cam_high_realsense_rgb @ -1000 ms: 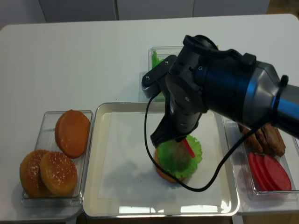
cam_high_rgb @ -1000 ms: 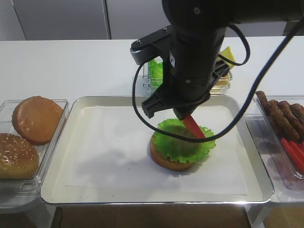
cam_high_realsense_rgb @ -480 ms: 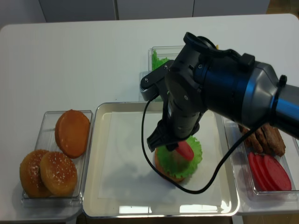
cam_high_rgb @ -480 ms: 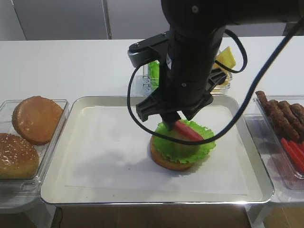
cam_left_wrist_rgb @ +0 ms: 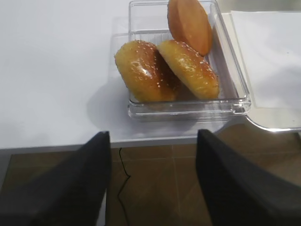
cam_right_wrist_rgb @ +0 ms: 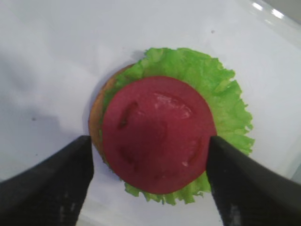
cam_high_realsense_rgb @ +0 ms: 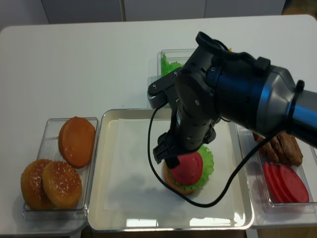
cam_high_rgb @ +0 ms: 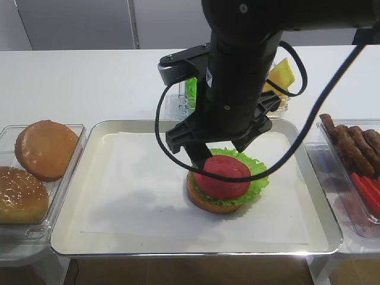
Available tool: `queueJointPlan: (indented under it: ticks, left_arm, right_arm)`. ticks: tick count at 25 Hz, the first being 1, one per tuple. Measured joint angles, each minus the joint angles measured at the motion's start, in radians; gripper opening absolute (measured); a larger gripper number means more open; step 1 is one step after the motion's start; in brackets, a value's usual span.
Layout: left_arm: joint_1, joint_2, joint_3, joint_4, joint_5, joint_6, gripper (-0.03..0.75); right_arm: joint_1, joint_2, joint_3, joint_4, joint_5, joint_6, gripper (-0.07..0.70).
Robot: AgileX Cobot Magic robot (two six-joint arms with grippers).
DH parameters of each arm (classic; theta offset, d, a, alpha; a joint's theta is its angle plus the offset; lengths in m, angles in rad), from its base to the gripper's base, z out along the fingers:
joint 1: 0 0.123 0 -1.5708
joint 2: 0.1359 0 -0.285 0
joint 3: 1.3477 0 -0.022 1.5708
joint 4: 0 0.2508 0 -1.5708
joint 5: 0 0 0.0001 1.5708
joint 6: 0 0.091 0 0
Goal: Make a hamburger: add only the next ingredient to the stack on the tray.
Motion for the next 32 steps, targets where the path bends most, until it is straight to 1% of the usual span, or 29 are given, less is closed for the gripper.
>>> queueJointPlan:
  ticks: [4, 8, 13, 16, 18, 20, 23, 28, 32]
  left_arm:
    - [0.0, 0.0, 0.0, 0.0, 0.0, 0.0, 0.427]
    - [0.0, 0.0, 0.0, 0.0, 0.0, 0.0, 0.427]
    - [0.0, 0.0, 0.0, 0.0, 0.0, 0.0, 0.427]
    - [0.0, 0.0, 0.0, 0.0, 0.0, 0.0, 0.427]
    - [0.0, 0.0, 0.0, 0.0, 0.0, 0.0, 0.427]
    - [0.0, 0.0, 0.0, 0.0, 0.0, 0.0, 0.427]
    - [0.0, 0.0, 0.0, 0.0, 0.0, 0.0, 0.427]
    - [0.0, 0.0, 0.0, 0.0, 0.0, 0.0, 0.427]
    - [0.0, 0.0, 0.0, 0.0, 0.0, 0.0, 0.427]
  right_arm:
    - [-0.031, -0.004, 0.0, 0.04, 0.0, -0.035, 0.567]
    - [-0.147, -0.047, 0.0, 0.094, 0.0, -0.092, 0.535]
    - [-0.397, -0.104, 0.0, 0.207, 0.019, -0.196, 0.529]
    - [-0.537, -0.14, 0.0, 0.243, 0.041, -0.22, 0.521]
    - [-0.616, -0.17, 0.0, 0.247, 0.049, -0.227, 0.507]
    - [-0.669, -0.219, 0.015, 0.247, 0.053, -0.234, 0.496]
    - [-0.703, -0.309, 0.078, 0.233, 0.063, -0.236, 0.491]
    - [-0.705, -0.49, 0.22, 0.211, 0.095, -0.238, 0.486]
    - [-0.705, -0.667, 0.342, 0.19, 0.102, -0.238, 0.486]
